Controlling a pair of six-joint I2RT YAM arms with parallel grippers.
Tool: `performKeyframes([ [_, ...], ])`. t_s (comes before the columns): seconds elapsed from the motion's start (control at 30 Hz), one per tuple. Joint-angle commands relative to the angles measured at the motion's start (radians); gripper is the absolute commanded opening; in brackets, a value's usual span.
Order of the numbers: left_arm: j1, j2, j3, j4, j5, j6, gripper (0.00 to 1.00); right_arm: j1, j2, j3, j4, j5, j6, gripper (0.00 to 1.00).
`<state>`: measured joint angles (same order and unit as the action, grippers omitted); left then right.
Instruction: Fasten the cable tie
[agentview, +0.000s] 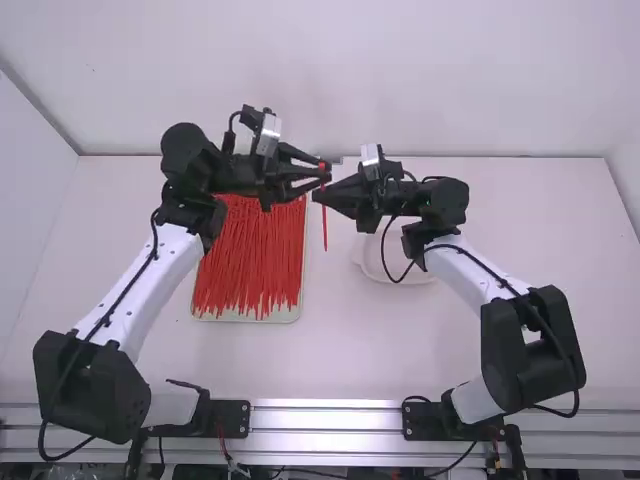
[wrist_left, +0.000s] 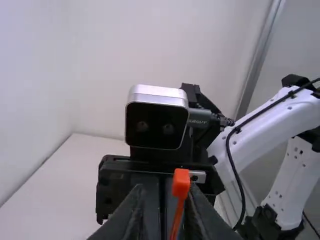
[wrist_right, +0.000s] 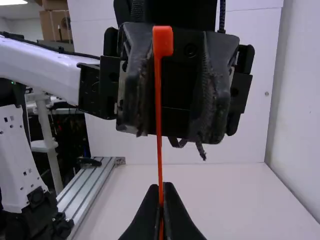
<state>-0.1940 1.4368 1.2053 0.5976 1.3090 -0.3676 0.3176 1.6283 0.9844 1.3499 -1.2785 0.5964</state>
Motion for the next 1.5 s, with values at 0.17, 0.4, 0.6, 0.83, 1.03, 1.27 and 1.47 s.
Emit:
performKeyframes([
  [0.17, -0.002, 0.003, 0.03, 0.002, 0.012, -0.003, 0.15, -0.004, -0.027, 0.03, 0.005, 0.003, 0.01, 0.0],
  [0.4, -0.002, 0.003, 0.03, 0.004, 0.011, -0.003, 0.13, -0.005, -0.027, 0.03, 0.018, 0.0, 0.029, 0.0],
  [0.6, -0.001, 0.003, 0.03, 0.002, 0.011, -0.003, 0.13, -0.005, -0.027, 0.03, 0.027, -0.003, 0.035, 0.0],
  [0.83, 0.022, 0.003, 0.03, 0.001, 0.019, -0.004, 0.1, -0.024, -0.027, 0.03, 0.027, -0.003, 0.045, 0.0],
  [1.03, 0.016, 0.003, 0.03, 0.006, 0.019, -0.003, 0.09, -0.023, -0.027, 0.03, 0.033, -0.003, 0.051, 0.0],
  [1.27, 0.015, 0.003, 0.03, 0.013, 0.015, -0.003, 0.2, -0.018, -0.027, 0.03, 0.031, -0.003, 0.051, 0.0],
  [1.47, -0.003, 0.003, 0.03, 0.021, 0.011, -0.003, 0.17, -0.018, -0.027, 0.03, 0.031, -0.001, 0.051, 0.0],
])
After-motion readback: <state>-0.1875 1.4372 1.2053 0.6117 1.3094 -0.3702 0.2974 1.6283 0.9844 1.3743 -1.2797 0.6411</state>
